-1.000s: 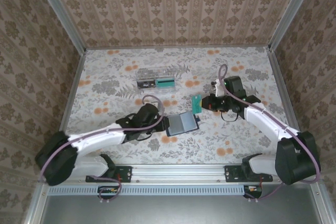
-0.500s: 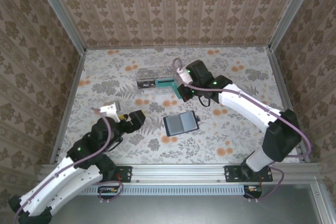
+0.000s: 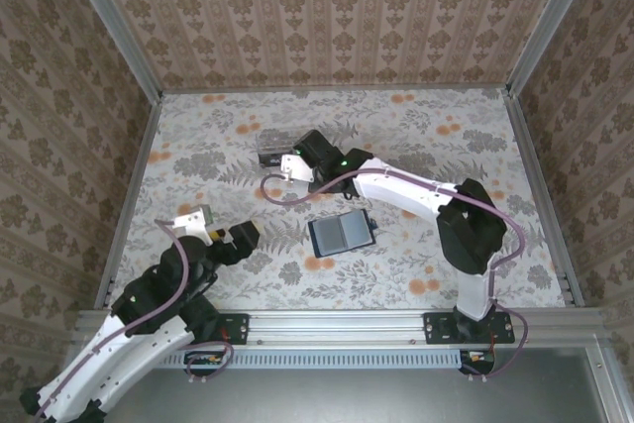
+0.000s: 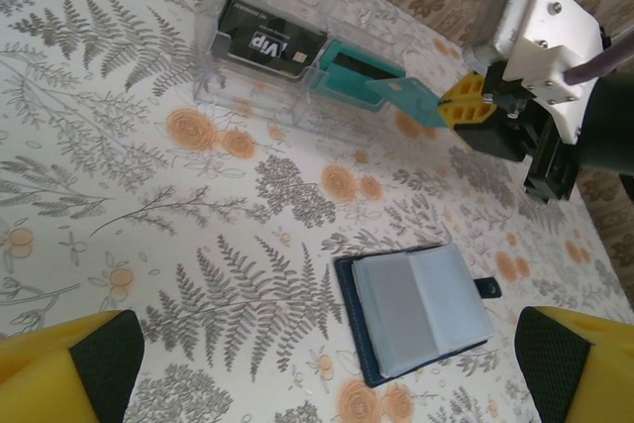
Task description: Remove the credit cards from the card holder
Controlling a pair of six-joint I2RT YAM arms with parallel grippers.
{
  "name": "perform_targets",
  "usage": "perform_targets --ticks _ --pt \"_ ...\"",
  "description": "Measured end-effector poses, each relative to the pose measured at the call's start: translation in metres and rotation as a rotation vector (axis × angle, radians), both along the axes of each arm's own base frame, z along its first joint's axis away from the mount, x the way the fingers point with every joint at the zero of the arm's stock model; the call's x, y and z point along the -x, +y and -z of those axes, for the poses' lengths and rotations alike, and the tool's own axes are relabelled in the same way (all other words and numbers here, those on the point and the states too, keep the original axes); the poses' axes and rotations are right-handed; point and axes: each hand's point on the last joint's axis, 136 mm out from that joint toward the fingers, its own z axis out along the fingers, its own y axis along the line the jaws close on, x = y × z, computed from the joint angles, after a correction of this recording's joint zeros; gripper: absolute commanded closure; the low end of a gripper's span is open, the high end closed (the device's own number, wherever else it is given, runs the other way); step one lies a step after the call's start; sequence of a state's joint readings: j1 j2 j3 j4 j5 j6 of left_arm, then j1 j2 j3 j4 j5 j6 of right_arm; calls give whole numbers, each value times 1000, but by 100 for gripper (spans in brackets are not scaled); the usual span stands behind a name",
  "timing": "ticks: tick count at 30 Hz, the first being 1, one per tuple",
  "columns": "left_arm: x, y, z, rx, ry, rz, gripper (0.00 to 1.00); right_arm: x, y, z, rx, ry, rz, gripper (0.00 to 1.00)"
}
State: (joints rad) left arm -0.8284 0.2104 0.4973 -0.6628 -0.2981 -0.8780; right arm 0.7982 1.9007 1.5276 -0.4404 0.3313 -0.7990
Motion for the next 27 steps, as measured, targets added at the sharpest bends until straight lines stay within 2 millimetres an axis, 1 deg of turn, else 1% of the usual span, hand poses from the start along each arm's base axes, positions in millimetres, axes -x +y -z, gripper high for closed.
perform_targets --ticks 4,11,17,22,27 --pt "3 5 2 -9 -2 -7 0 -12 4 3 87 -53 -74 100" --pt "5 12 5 -26 1 -21 0 -33 12 7 155 -103 -140 100" --pt "7 15 10 -42 16 -22 0 -44 7 19 183 -101 -137 100" --pt "8 16 13 -52 24 -24 0 -54 4 16 174 -111 -120 100" --pt "8 18 14 -59 27 -28 0 -58 3 18 172 -108 -110 100"
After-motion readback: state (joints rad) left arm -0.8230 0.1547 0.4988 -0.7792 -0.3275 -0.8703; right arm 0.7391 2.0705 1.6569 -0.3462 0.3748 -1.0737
